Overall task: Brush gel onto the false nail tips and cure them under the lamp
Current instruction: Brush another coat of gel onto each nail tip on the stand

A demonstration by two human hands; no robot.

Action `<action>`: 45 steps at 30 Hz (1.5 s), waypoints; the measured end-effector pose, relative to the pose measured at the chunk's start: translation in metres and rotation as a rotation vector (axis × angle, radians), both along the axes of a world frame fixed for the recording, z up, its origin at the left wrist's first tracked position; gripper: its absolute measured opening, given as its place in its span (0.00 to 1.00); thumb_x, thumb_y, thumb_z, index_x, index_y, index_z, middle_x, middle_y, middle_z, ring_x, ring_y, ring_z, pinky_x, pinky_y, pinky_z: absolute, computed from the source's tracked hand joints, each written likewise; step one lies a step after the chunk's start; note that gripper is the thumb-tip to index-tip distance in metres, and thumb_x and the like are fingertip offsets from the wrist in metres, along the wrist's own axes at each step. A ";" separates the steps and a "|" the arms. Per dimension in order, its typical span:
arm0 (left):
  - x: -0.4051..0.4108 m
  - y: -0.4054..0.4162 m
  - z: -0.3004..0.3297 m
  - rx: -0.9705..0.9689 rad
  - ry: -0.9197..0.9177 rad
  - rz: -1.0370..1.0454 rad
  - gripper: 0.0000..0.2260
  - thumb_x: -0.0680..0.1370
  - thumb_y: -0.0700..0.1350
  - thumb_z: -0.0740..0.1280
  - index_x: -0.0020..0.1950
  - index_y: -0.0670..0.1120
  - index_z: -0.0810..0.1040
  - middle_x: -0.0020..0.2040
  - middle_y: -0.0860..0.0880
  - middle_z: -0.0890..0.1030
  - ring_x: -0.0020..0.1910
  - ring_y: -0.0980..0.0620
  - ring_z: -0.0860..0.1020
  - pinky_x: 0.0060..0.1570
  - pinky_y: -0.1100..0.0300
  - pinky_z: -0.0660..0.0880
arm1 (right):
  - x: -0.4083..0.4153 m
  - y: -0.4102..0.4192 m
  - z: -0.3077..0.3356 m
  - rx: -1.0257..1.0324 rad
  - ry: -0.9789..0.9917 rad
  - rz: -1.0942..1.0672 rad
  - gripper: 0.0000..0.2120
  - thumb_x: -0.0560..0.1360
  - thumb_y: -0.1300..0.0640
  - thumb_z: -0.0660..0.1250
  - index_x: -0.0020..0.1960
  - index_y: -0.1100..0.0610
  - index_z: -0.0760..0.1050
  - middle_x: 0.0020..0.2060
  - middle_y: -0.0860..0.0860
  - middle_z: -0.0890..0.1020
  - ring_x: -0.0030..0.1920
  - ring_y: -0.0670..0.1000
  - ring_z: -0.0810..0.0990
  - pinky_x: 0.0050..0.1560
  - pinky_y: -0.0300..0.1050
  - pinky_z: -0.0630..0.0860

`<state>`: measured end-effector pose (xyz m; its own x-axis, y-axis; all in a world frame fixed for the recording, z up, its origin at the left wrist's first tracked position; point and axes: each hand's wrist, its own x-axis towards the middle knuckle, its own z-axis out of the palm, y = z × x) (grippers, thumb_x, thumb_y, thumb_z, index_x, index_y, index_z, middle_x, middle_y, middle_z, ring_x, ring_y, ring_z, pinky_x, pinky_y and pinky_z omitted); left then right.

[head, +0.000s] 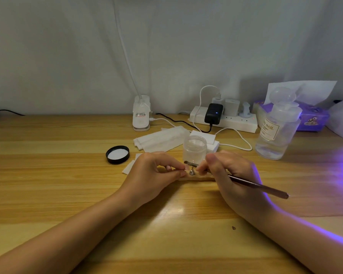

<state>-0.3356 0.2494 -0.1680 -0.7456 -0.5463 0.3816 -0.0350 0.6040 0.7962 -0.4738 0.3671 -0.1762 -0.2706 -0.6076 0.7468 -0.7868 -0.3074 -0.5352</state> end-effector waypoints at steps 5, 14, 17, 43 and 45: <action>-0.001 -0.003 -0.001 0.033 0.009 0.042 0.10 0.68 0.39 0.74 0.41 0.55 0.83 0.39 0.55 0.82 0.40 0.59 0.77 0.39 0.69 0.72 | 0.000 0.005 -0.001 -0.006 -0.074 0.018 0.26 0.77 0.44 0.54 0.31 0.57 0.78 0.26 0.47 0.78 0.33 0.43 0.77 0.40 0.54 0.73; 0.000 -0.003 -0.003 0.087 0.029 0.031 0.09 0.69 0.39 0.73 0.41 0.54 0.84 0.39 0.56 0.82 0.42 0.52 0.79 0.41 0.61 0.77 | 0.000 0.004 0.000 0.008 -0.093 0.034 0.26 0.77 0.42 0.53 0.31 0.55 0.78 0.28 0.45 0.79 0.34 0.44 0.78 0.40 0.56 0.74; 0.000 -0.005 -0.003 0.078 0.019 0.021 0.08 0.69 0.39 0.73 0.42 0.53 0.84 0.39 0.57 0.82 0.42 0.55 0.78 0.41 0.64 0.75 | 0.000 0.005 0.001 -0.024 -0.097 0.029 0.24 0.77 0.46 0.54 0.31 0.56 0.78 0.27 0.47 0.78 0.33 0.43 0.78 0.41 0.49 0.73; -0.002 -0.002 0.001 -0.007 0.054 0.004 0.11 0.68 0.37 0.74 0.40 0.55 0.82 0.38 0.54 0.81 0.39 0.60 0.76 0.40 0.71 0.70 | 0.003 0.003 0.005 -0.015 -0.088 0.059 0.20 0.78 0.49 0.55 0.37 0.56 0.80 0.32 0.45 0.81 0.37 0.38 0.78 0.42 0.29 0.70; -0.001 -0.002 0.002 -0.005 0.065 0.003 0.12 0.68 0.37 0.74 0.40 0.55 0.82 0.38 0.54 0.81 0.40 0.59 0.77 0.40 0.71 0.70 | 0.003 0.003 0.004 0.003 -0.080 0.077 0.21 0.77 0.48 0.55 0.37 0.58 0.80 0.33 0.45 0.81 0.38 0.38 0.79 0.42 0.29 0.70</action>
